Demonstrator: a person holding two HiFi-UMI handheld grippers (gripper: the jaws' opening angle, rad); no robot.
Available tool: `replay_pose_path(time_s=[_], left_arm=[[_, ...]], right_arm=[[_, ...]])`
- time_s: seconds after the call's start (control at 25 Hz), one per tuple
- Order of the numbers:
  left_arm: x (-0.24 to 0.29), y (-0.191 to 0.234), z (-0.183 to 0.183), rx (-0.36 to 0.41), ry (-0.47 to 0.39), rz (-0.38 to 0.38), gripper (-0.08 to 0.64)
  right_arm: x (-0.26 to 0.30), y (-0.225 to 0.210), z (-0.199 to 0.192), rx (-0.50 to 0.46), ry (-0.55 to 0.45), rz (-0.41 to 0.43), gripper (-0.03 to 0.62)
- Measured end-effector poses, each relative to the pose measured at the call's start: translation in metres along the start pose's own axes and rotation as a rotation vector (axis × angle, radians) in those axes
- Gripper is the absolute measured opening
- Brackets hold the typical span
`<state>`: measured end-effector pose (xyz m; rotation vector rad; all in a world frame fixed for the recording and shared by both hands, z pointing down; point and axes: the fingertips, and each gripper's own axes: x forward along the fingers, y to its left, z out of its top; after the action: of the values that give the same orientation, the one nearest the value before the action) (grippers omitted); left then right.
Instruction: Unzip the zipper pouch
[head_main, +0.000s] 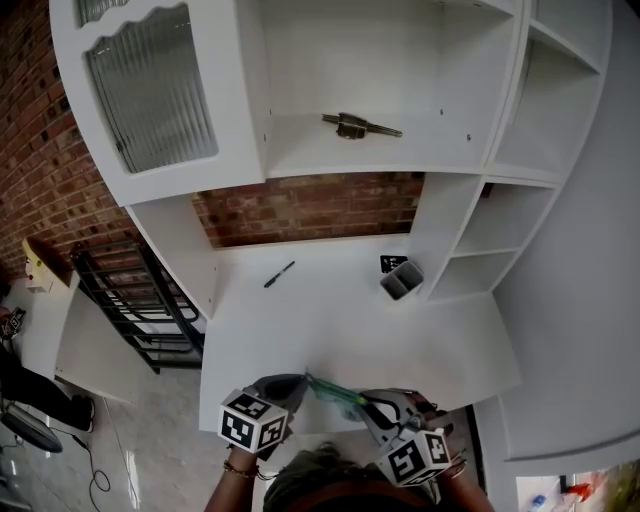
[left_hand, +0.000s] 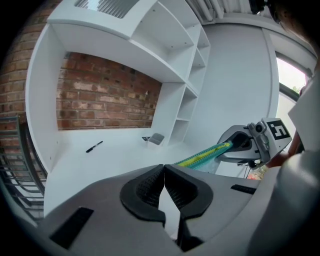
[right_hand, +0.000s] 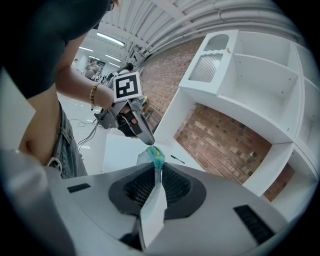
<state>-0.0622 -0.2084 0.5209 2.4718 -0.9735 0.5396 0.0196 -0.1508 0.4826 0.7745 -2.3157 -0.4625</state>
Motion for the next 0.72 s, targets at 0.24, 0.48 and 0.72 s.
replay_pose_path(time_s=[0.24,0.48,0.72], left_arm=[[-0.011,0.016,-0.003,-0.024,-0.018,0.042,0.005],[-0.021,0.027,-0.006,-0.032,-0.031,0.081,0.005],[-0.030,0.032,-0.011,-0.059,-0.043,0.089,0.005]], right_arm=[[-0.001,-0.003,0.005,-0.002,-0.014,-0.010,0.038],[0.000,-0.004,0.009,-0.004,-0.021,-0.010,0.038],[0.002,0.001,0.013,-0.005,-0.021,0.003,0.038]])
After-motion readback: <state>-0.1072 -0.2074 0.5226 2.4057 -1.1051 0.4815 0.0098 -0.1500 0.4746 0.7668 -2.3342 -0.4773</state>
